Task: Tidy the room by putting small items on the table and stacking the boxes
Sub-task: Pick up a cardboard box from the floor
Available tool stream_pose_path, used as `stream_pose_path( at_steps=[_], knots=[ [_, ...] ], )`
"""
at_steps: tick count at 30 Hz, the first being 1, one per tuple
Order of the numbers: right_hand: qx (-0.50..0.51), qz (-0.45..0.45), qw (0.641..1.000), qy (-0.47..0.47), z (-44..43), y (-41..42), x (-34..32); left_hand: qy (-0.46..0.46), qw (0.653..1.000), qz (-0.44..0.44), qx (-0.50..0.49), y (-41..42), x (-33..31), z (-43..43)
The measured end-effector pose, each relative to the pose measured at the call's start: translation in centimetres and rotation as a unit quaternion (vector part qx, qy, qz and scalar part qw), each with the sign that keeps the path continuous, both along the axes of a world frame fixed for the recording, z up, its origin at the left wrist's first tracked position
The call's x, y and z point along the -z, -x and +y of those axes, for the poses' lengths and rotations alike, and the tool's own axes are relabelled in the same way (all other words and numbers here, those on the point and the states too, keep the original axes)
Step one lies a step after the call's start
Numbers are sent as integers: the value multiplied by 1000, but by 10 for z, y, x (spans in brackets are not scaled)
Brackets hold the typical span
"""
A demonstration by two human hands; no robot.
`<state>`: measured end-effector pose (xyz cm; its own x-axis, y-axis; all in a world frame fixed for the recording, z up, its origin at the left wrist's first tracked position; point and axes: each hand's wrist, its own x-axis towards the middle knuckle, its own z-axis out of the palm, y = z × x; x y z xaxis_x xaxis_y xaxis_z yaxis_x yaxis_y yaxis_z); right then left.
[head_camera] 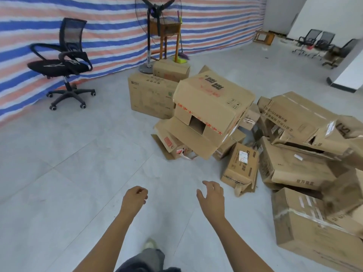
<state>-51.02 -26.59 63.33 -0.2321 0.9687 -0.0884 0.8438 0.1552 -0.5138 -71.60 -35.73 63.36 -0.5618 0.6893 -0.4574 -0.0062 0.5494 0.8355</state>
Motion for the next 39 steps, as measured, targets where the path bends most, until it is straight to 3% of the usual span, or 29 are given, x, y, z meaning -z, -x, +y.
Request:
stream_pose_path(
  at_steps=[13,29,34,39],
  knots=[
    [56,-21,998,-34,192,62,-18,6,997,10,72,79,-5,215],
    [35,-58,996,57,475,37,15,58,990,82,104,63,16,499],
    [15,-96,994,50,535,42,18,76,991,39,102,51,30,549],
    [21,-139,990,28,581,53,17,119,983,55,129,65,47,589]
  ],
)
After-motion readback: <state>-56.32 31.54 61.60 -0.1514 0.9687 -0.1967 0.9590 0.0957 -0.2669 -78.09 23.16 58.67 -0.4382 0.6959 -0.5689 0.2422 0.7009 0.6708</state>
